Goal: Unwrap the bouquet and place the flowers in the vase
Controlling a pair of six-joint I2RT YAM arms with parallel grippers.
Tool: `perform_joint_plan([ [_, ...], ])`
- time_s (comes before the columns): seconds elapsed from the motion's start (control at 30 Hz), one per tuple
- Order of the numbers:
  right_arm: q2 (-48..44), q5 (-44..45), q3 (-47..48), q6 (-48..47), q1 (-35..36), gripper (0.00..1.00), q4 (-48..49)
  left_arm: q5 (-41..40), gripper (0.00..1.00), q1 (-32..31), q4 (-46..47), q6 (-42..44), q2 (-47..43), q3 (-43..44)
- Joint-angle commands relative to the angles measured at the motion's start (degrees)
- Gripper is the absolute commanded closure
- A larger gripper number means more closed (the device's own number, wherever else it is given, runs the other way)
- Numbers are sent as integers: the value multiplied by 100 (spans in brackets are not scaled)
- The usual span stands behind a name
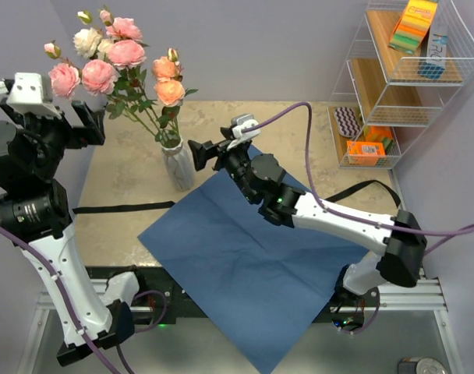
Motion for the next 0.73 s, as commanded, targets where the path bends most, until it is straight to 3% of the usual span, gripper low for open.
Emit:
perform_joint_plan([
  [0.0,-747,620,12,577,-30,1,-2950,356,1,26,-182,614,-492,-719],
  [0.17,-1275,1490,90,1016,-30,1,-4497,690,1,26,-753,1213,-906,-1342],
  [0.33,-1679,1641,3,1148,-39,1,-5402,437,1,26,-1149,1495,-1241,-1923],
  [0.53,-1987,1387,-6,1360,-39,1,-5774,-12,1,26,-860,1469,-1293,-2854],
  [0.7,-2049,1280,117,1465,-39,1,-6046,-57,1,26,-693,1495,-1320,-3136],
])
